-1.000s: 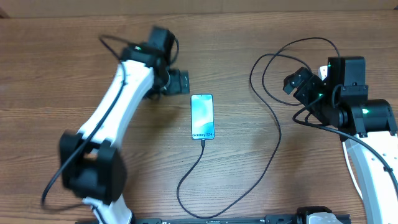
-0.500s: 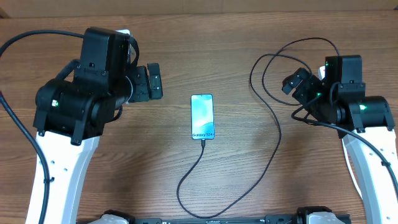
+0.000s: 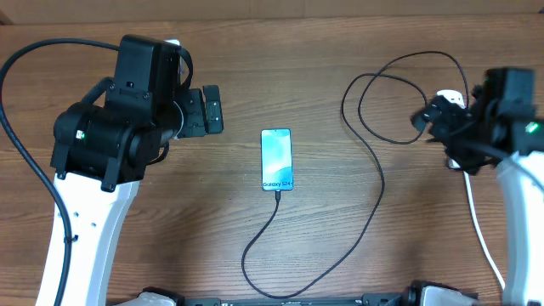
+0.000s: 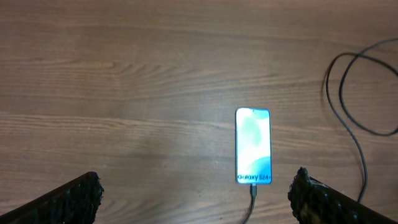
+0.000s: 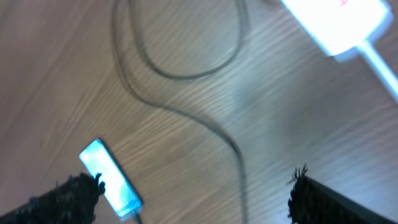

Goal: Plug charger to phone and switch on socket
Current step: 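Move the right gripper to the white power strip's plugged socket switch, then press the orange socket switch down with the right gripper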

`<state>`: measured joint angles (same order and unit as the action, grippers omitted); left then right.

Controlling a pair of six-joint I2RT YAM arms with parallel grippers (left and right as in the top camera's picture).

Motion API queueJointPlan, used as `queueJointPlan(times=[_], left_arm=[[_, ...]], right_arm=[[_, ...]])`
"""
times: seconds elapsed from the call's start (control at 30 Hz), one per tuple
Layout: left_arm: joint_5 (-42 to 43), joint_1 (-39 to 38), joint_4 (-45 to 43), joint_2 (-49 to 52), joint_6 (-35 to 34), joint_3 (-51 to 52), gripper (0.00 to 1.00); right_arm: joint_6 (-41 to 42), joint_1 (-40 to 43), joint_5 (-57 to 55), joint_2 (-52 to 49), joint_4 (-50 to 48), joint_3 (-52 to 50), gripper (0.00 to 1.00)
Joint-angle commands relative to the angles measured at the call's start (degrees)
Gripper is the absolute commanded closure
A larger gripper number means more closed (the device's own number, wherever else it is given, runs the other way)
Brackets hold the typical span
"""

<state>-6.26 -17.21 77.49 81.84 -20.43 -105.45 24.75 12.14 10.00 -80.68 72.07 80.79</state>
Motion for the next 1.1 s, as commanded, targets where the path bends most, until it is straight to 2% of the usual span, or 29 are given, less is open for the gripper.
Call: queueJointPlan(times=[0.0,0.1,0.2,0.33,0.6,0.83,1.07], left_arm=[[-0.74,0.15,-0.13,0.28,1.36,-0.31,0.0],[-0.74,0.15,-0.13,0.28,1.36,-0.31,0.0],[-0.76,0.15,-0.13,0.28,1.36,-0.31,0.0],[-0.76,0.15,-0.13,0.28,1.36,-0.31,0.0],[-0.74,0.15,-0.13,0.28,1.36,-0.31,0.01],[-0.76,0.15,-0.13,0.28,1.36,-0.31,0.0],[-0.74,0.15,-0.13,0.28,1.36,-0.31,0.0]], right_arm=[[-12.57,8.61,2.82,-8.04,5.33,11.06,0.0],[-18.4,14.05,3.19,-16.5,10.29,19.82,0.0],[-19.71,17.38,3.32,-22.77,9.14,23.23,0.0],[-19.71,18.47,4.11,-26.93,1.86,22.53,0.0],[-19.71,16.7,6.67,-28.04,-8.48,22.01,0.0],[-19.74,16.31,6.34,-32.81,-13.07,21.46,0.0],[-19.76,16.31,6.38,-39.41,-13.29,21.46,0.0]])
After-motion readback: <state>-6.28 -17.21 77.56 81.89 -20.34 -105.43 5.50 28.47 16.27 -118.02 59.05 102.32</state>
